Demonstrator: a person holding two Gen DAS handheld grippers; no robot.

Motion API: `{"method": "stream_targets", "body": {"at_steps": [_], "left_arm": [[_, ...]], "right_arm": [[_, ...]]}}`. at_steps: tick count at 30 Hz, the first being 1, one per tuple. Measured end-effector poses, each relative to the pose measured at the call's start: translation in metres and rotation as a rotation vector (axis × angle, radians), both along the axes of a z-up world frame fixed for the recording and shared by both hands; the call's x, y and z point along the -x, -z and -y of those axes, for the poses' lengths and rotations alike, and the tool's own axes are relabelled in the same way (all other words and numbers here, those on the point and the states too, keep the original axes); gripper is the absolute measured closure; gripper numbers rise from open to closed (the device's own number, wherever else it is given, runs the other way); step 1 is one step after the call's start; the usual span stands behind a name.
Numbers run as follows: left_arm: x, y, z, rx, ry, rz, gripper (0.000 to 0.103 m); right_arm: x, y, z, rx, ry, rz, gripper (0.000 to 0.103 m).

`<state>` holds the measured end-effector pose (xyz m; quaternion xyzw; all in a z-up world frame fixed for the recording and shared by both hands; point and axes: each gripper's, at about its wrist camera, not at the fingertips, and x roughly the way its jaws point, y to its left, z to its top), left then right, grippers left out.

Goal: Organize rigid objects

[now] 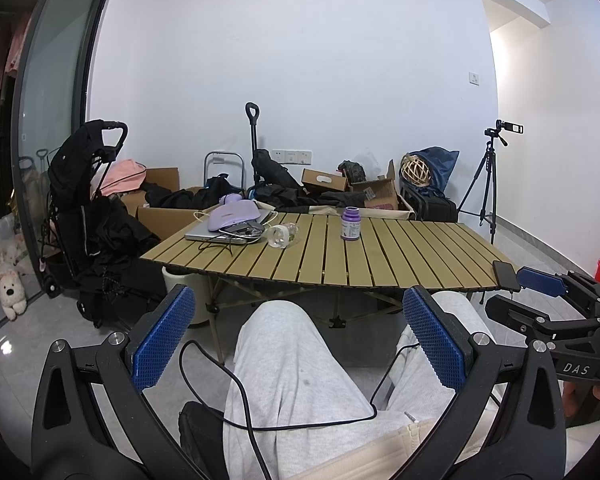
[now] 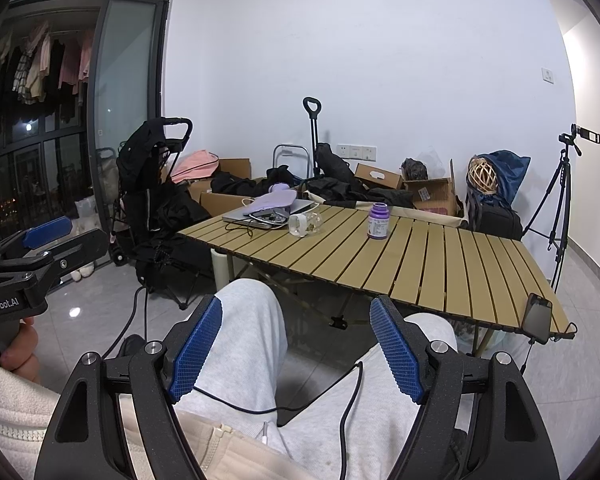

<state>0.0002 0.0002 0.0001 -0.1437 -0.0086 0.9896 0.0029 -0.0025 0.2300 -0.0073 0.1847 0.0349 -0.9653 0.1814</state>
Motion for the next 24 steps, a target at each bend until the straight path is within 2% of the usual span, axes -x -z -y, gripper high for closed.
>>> {"method": "stream_targets", "body": {"at_steps": [17, 24], "left_arm": [[0.0001, 0.0, 0.0, 0.0, 0.001, 0.002, 0.0], [0.0001, 0.0, 0.0, 0.0, 0.001, 0.002, 0.0]], "right_arm": [[-0.0035, -0.0017, -0.0019, -0.001, -0.002, 0.006, 0.022], [-0.002, 0.0076, 0.0068, -0.004, -0.004, 0.009, 0.022]]}}
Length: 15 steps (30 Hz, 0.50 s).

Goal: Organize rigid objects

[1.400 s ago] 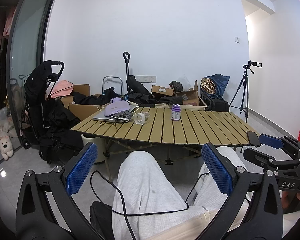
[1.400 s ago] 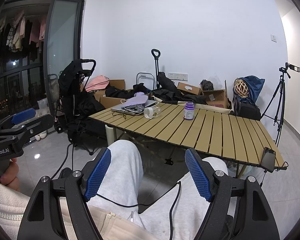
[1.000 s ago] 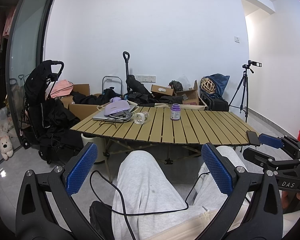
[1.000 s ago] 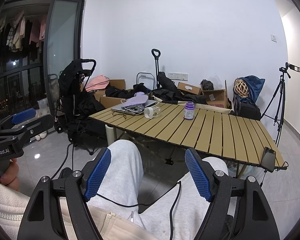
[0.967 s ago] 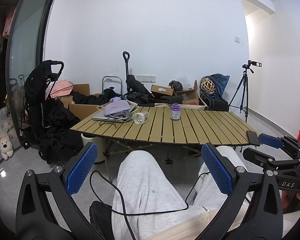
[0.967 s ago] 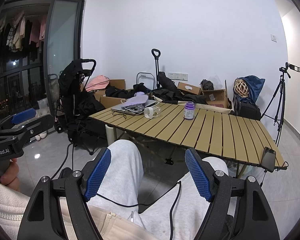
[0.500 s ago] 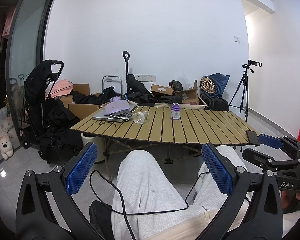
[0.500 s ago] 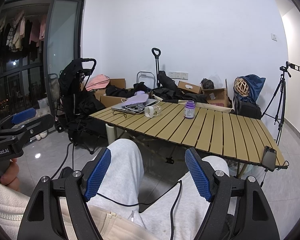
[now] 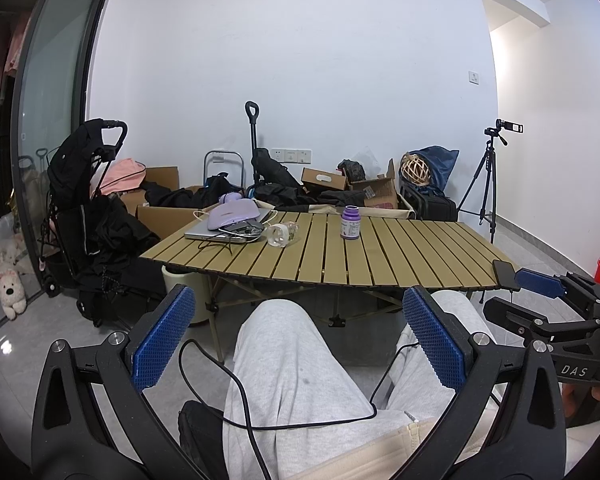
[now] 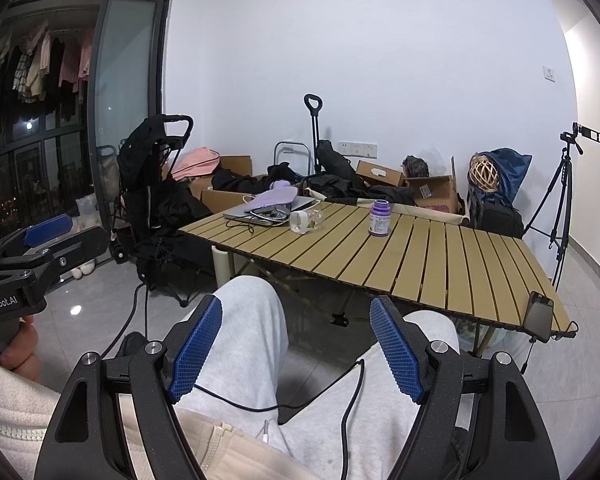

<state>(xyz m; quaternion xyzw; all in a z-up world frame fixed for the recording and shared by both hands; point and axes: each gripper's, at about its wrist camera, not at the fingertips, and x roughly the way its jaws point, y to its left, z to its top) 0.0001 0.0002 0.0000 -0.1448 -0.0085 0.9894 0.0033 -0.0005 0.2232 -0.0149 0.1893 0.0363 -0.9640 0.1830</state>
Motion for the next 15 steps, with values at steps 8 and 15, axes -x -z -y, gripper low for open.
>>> {"method": "stream_targets", "body": {"at_steps": [8, 15], "left_arm": [[0.0001, 0.0, -0.0001, 0.0, 0.001, 0.001, 0.0], [0.0001, 0.0, -0.0001, 0.0, 0.001, 0.001, 0.0]], "right_arm": [[0.0004, -0.0014, -0.0003, 0.001, 0.001, -0.001, 0.022], [0.0005, -0.0013, -0.0004, 0.0, 0.001, -0.001, 0.022]]}}
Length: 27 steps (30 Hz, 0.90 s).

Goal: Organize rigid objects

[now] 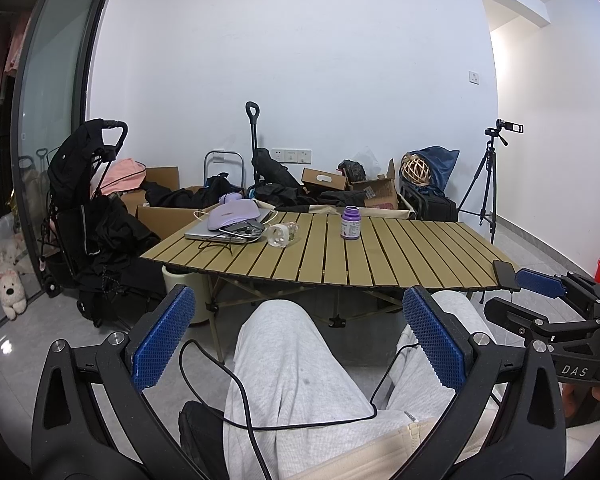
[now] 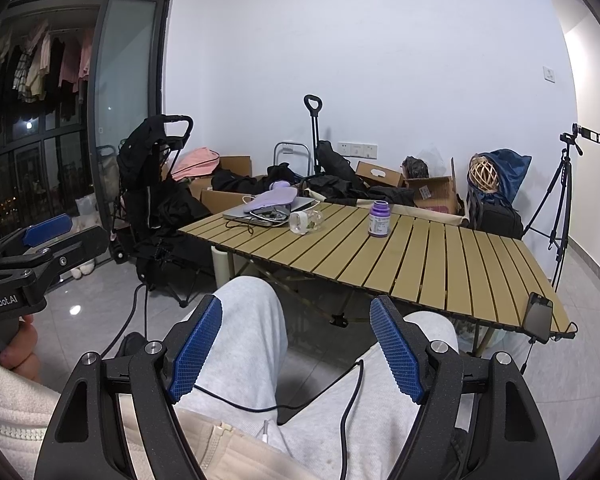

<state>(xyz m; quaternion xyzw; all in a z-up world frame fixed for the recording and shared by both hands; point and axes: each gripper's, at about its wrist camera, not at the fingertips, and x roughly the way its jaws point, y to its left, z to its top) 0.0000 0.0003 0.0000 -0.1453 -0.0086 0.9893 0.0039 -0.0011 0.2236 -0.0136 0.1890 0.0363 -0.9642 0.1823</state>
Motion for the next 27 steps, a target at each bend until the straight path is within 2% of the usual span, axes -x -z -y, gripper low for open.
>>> {"method": "stream_targets", "body": {"at_steps": [17, 22, 27], "left_arm": [[0.0, 0.0, 0.0, 0.0, 0.003, 0.002, 0.0], [0.003, 0.009, 0.001, -0.017, 0.023, 0.013, 0.0], [0.03, 0.013, 0.007, -0.035, 0.044, 0.036, 0.0]], "right_arm": [[0.001, 0.001, -0.001, 0.0, 0.0, 0.002, 0.022], [0.002, 0.001, -0.001, 0.003, -0.002, 0.006, 0.022], [0.017, 0.001, -0.002, -0.008, -0.011, 0.02, 0.022]]}}
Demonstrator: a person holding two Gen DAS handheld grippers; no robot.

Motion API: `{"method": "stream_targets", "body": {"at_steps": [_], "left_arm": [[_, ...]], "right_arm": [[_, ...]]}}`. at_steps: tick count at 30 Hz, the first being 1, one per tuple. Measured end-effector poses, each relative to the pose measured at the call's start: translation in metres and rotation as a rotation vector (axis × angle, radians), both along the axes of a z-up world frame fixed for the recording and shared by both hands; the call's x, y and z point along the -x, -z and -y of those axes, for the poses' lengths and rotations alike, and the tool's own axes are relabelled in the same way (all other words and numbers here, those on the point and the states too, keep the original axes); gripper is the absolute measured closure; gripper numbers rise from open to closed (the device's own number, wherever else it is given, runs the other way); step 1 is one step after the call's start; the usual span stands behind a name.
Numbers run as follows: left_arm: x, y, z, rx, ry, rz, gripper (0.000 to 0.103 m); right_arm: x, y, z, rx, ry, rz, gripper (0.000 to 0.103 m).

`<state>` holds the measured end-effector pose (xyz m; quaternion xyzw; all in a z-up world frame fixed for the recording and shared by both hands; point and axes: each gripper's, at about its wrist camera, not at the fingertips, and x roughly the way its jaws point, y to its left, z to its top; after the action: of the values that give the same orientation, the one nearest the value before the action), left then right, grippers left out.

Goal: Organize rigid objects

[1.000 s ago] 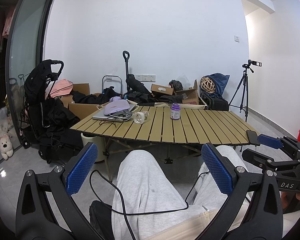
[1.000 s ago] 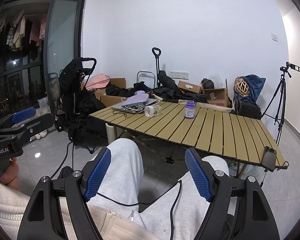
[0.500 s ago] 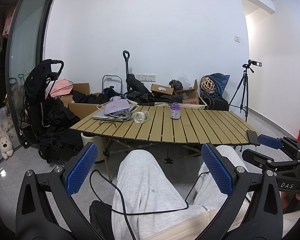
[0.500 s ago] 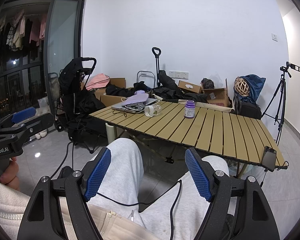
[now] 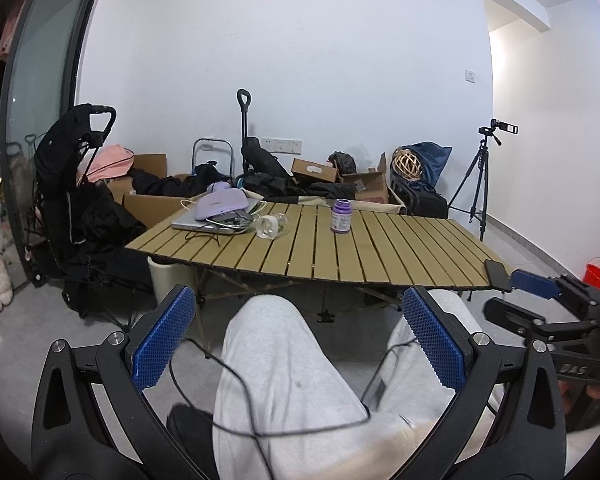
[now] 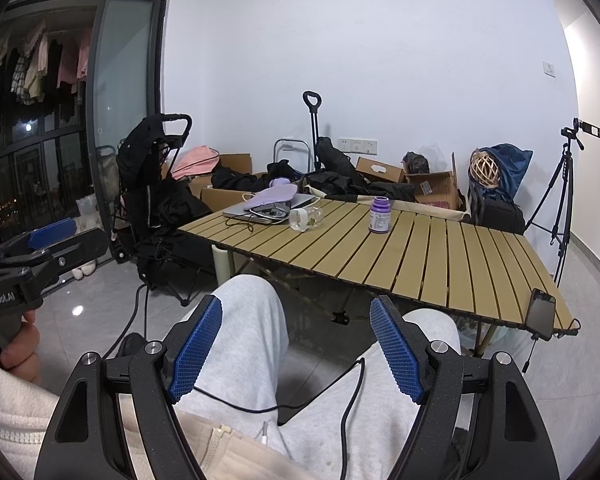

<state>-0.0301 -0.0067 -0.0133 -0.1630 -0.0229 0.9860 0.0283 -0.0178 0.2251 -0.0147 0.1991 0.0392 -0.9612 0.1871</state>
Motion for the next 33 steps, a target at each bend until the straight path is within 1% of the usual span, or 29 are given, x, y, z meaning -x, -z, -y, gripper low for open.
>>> {"method": "stream_targets", "body": {"at_steps": [2, 3, 5, 8, 10, 12, 16, 19, 22, 27, 29, 31, 33], "left_arm": [[0.019, 0.003, 0.003, 0.032, -0.022, -0.012, 0.0], [0.035, 0.006, 0.006, 0.05, -0.033, -0.007, 0.0], [0.06, 0.008, 0.013, 0.048, -0.026, 0.008, 0.0], [0.11, 0.008, 0.031, 0.044, -0.011, 0.045, 0.0], [0.144, 0.01, 0.043, 0.032, -0.019, 0.075, 0.0], [0.182, 0.013, 0.055, 0.013, -0.022, 0.126, 0.0], [0.244, 0.019, 0.073, -0.008, -0.026, 0.171, 0.0], [0.291, 0.028, 0.094, -0.036, -0.055, 0.224, 0.0], [0.331, 0.037, 0.111, -0.059, -0.071, 0.255, 0.0], [0.399, 0.048, 0.132, -0.076, -0.082, 0.272, 0.0], [0.426, 0.05, 0.137, -0.069, -0.083, 0.275, 0.0], [0.449, 0.054, 0.143, -0.07, -0.088, 0.276, 0.0], [0.469, 0.058, 0.147, -0.079, -0.09, 0.286, 0.0]], "right_arm": [[0.015, -0.003, 0.001, 0.009, -0.015, 0.016, 0.022], [0.025, -0.003, 0.001, 0.012, -0.018, 0.03, 0.022], [0.05, -0.005, 0.004, 0.018, -0.04, 0.071, 0.022], [0.095, -0.009, 0.011, 0.031, -0.076, 0.138, 0.022], [0.128, -0.008, 0.016, 0.031, -0.075, 0.175, 0.022], [0.161, -0.005, 0.023, 0.032, -0.086, 0.229, 0.022], [0.227, 0.003, 0.039, 0.063, -0.163, 0.307, 0.022], [0.288, 0.011, 0.053, 0.112, -0.172, 0.372, 0.022], [0.357, 0.024, 0.07, 0.187, -0.146, 0.433, 0.022], [0.483, 0.063, 0.106, 0.323, -0.029, 0.588, 0.022], [0.524, 0.078, 0.12, 0.34, 0.04, 0.602, 0.022], [0.558, 0.094, 0.135, 0.349, 0.079, 0.631, 0.022], [0.588, 0.113, 0.149, 0.324, 0.12, 0.674, 0.022]]}}
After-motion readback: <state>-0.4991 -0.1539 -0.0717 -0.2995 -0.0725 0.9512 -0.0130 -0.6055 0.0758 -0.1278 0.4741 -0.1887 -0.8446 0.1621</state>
